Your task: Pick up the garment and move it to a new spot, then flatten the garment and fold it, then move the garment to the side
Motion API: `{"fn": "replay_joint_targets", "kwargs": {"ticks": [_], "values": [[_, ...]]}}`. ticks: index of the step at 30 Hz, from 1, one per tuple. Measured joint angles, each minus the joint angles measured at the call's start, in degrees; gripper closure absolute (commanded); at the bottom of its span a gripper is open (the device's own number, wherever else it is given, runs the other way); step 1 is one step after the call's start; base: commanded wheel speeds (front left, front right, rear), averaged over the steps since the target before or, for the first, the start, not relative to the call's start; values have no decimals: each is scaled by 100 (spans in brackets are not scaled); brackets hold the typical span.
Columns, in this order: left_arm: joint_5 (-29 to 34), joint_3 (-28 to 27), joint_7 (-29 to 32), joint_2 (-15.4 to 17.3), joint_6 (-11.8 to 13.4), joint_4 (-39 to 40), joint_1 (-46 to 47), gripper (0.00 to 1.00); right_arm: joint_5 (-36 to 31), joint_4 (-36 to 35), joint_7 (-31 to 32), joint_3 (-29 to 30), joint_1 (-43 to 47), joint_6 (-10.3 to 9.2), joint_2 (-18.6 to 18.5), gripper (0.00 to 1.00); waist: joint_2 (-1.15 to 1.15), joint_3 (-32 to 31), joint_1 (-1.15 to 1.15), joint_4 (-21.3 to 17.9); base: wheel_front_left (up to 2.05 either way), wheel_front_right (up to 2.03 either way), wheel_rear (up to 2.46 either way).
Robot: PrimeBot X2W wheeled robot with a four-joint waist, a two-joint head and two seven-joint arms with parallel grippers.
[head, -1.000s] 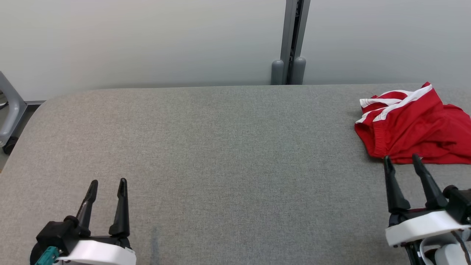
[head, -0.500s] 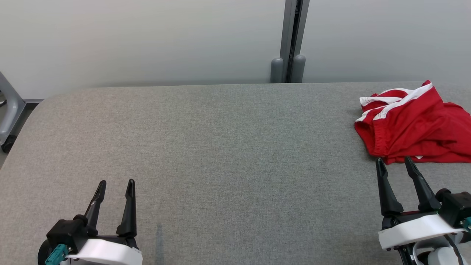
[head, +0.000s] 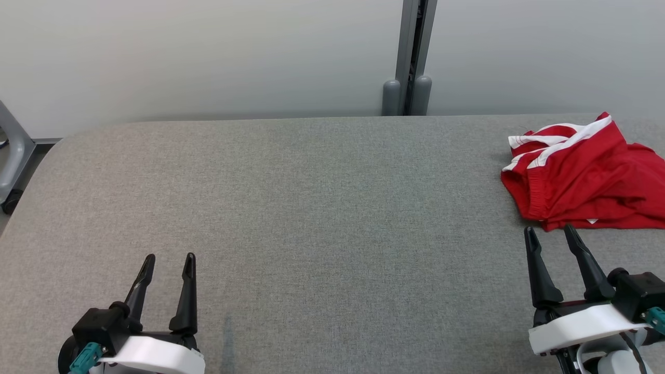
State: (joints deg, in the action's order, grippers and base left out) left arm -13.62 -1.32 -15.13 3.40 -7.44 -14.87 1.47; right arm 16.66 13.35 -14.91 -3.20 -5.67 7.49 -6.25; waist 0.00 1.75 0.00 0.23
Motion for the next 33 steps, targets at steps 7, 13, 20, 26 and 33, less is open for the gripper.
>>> {"fn": "replay_joint_targets", "kwargs": {"ticks": [7, 13, 20, 26, 33], "values": [[-8, 46, 0, 35, 0, -32, 19, 0, 0, 32, -1, -48, -28, 0, 3, 0, 0, 23, 0, -18, 0, 0, 0], [-18, 64, 0, 74, 0, -71, 57, 0, 2, 55, -1, -73, -73, 0, 5, 0, 0, 33, 0, -48, 0, 0, 0], [-51, 85, 0, 89, 0, -87, 109, 0, 10, 86, -1, -96, -75, 0, 5, 0, 0, 35, 0, -66, 0, 0, 0], [-59, 93, 0, 100, 0, -111, 119, 0, 40, 116, 0, -105, -79, 0, 5, 0, 0, 42, 0, -66, 0, 0, 0], [-97, 133, 7, 62, 0, -291, 3, 100, 53, 293, 25, -121, 44, 0, 73, 100, 0, 43, 0, -65, 0, 0, 0]]}}
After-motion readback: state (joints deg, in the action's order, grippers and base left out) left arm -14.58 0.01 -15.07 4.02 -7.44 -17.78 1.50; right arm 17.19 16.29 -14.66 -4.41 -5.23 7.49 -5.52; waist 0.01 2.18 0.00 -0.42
